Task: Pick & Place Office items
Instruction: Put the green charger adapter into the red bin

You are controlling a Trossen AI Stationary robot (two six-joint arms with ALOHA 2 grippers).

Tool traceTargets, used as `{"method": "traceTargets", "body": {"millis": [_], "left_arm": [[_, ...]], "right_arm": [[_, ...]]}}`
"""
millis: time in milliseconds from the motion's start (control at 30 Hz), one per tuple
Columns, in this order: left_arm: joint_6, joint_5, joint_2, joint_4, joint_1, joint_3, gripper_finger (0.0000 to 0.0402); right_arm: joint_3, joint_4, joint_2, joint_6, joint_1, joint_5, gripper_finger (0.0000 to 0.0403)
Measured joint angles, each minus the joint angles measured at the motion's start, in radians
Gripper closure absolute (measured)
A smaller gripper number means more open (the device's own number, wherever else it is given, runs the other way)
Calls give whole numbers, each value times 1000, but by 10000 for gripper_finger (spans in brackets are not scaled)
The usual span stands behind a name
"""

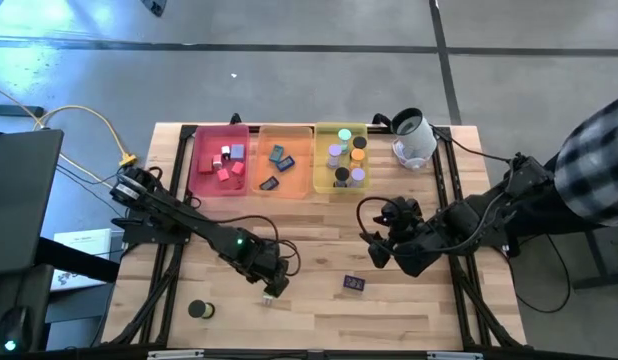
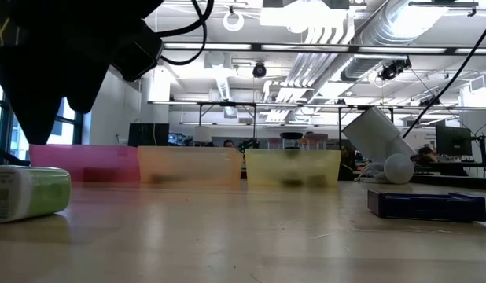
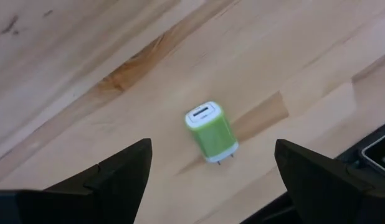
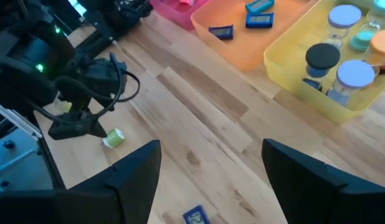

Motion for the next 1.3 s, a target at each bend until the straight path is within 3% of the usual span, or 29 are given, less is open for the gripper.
{"method": "traceTargets", "body": {"millis": [200,333,533,800,1033,1300], "left_arm": [[26,3,2,-5,-50,0,71],[-19,-53,2,-5,-82,0,71],[-151,-103,2,-4,-90,0,71],[-162,-96,27,12,-110,0,71],[-354,-102,54,36,-107,0,71],[-457,-106,102,71,-101,0,71]], "right_arm": [[0,27,0,-11,-1,71,136],[0,107,0,-66,-1,102,136],[0,155,0,-192,0,30,136],[0,169,0,-332,6,-9,136],[0,168,0,-477,35,-15,136],[0,167,0,-568,34,-67,136]]}}
